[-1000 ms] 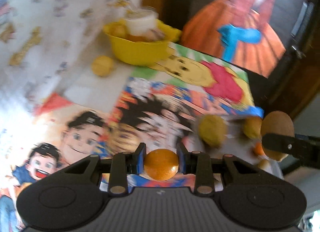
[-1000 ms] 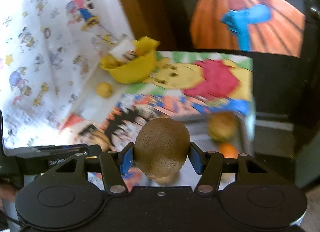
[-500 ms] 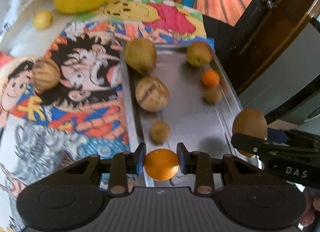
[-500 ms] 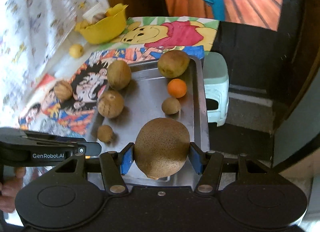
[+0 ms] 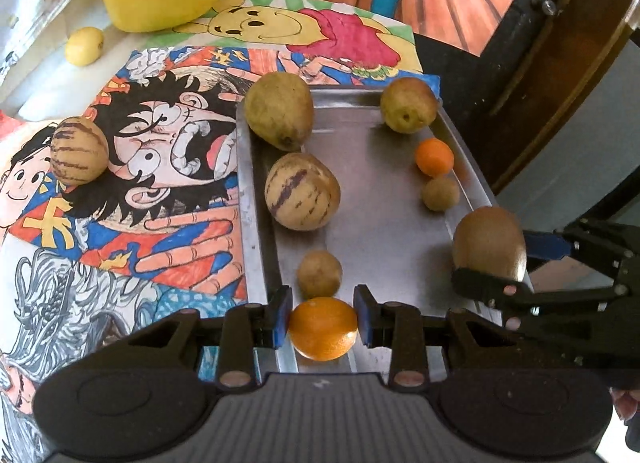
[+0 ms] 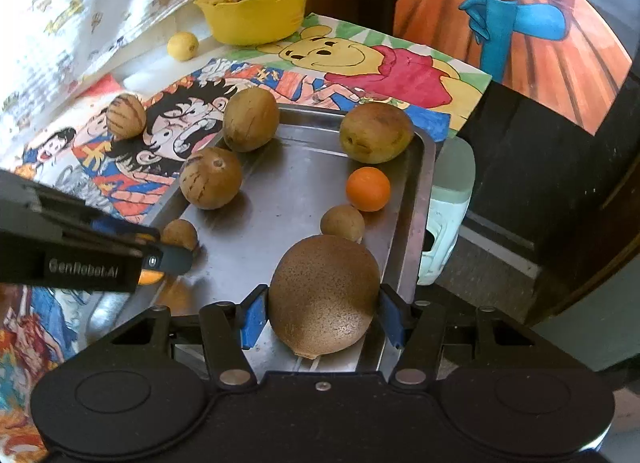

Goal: Organize fruits
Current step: 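Lower the orange and kiwi onto the tray and open both grippers, then withdraw both grippers from the tray, then grasp the striped fruit with the left gripper while the right gripper reaches toward the lemon, then close the right gripper on the yellow lemon beside the yellow bowl, then carry the striped fruit and lemon over the metal tray with both grippers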

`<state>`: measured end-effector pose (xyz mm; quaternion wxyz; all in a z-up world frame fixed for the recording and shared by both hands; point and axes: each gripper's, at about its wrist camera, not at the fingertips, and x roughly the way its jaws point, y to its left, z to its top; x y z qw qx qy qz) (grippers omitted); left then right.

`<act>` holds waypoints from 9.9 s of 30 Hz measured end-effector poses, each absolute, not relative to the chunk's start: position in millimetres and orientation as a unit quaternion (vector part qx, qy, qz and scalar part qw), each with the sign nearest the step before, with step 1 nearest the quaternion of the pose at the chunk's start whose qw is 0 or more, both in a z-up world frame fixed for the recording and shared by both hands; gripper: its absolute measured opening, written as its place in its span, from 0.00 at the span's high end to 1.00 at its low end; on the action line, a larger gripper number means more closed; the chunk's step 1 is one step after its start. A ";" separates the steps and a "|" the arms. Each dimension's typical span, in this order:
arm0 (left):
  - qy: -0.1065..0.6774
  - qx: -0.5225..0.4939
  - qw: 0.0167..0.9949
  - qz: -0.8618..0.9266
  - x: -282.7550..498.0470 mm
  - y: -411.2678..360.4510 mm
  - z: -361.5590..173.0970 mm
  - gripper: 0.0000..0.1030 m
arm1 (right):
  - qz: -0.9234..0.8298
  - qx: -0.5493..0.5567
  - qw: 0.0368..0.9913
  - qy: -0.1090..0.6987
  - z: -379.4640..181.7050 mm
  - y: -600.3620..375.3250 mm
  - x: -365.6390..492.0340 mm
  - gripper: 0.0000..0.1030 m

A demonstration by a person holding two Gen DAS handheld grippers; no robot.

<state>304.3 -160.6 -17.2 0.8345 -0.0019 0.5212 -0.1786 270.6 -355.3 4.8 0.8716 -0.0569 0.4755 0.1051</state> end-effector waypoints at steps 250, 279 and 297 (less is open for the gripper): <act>0.383 0.001 0.923 0.018 371.5 -17.9 9.2 0.49 | 0.286 0.012 0.879 0.382 14.1 -189.9 459.6 0.61; 0.415 0.007 0.908 0.061 359.2 18.3 -14.7 0.49 | 0.319 -0.007 0.843 0.432 -28.2 -178.9 395.6 0.37; 0.420 0.019 0.905 0.064 328.5 13.9 -13.1 0.49 | 0.314 -0.039 0.848 0.425 -27.6 -189.7 363.4 0.37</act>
